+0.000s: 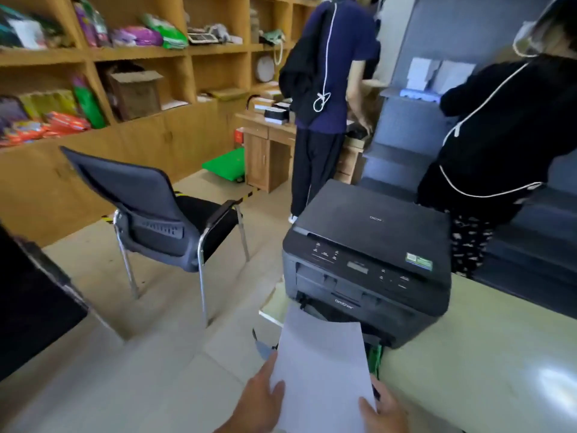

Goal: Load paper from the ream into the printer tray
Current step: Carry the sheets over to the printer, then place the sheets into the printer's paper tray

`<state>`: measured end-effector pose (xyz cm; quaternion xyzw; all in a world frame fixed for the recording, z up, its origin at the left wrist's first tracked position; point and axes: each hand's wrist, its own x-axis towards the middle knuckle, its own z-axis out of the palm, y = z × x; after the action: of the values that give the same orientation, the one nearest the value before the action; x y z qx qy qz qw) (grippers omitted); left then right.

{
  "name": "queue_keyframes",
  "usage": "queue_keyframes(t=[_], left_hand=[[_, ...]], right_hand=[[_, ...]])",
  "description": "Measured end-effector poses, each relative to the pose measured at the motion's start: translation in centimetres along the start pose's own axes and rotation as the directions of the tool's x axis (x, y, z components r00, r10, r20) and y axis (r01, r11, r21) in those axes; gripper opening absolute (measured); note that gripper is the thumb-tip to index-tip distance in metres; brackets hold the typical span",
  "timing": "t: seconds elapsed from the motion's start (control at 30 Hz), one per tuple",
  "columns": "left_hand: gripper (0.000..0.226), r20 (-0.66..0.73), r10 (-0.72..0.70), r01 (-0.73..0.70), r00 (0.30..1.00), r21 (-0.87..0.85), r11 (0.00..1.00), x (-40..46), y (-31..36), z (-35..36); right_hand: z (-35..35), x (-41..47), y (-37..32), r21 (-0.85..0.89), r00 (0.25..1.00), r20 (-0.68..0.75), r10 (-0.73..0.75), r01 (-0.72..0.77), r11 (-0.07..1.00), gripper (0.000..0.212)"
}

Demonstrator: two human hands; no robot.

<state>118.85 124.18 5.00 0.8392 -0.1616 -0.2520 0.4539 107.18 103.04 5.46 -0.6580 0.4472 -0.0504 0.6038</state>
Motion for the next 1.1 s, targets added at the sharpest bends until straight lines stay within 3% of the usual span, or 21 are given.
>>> queue_keyframes(t=[0.1,0.2,0.37,0.57,0.67,0.87,1.1], left_hand=[[0.057,0.168,-0.006,0.011,0.986,-0.029,1.000,3.0,0.0,-0.7],[0.060,0.240,-0.043,0.058,0.970,-0.053,0.997,4.4,0.2,-0.9],[0.057,0.292,-0.060,0.078,0.955,-0.052,0.996,7.0,0.5,-0.8],[0.060,0.300,-0.104,0.117,0.948,-0.024,0.993,8.5,0.9,-0.1],[0.062,0.300,-0.135,0.134,0.944,0.024,0.991,9.3,1.2,0.2],[0.055,0.285,-0.172,0.147,0.943,0.106,0.983,10.7,1.3,0.9],[0.035,0.188,-0.218,0.174,0.958,0.222,0.959,13.0,2.1,1.3]], right_hand=[[0.9,-0.5,0.5,-0.033,0.990,-0.139,0.017,-0.022,0.999,0.035],[1.3,-1.1,-0.2,-0.003,0.963,-0.268,0.017,-0.018,1.000,0.037],[1.5,-0.3,-1.1,0.039,0.955,-0.294,0.042,-0.032,0.999,0.043],[1.1,1.5,-1.2,0.102,0.960,-0.268,0.085,-0.060,0.993,0.048],[1.2,2.2,-1.5,0.051,0.951,-0.278,0.136,-0.127,0.991,0.050],[1.4,4.5,-0.2,0.037,0.937,-0.258,0.235,-0.234,0.972,0.050],[1.6,8.4,-0.4,0.076,0.926,-0.286,0.247,-0.234,0.969,0.050]])
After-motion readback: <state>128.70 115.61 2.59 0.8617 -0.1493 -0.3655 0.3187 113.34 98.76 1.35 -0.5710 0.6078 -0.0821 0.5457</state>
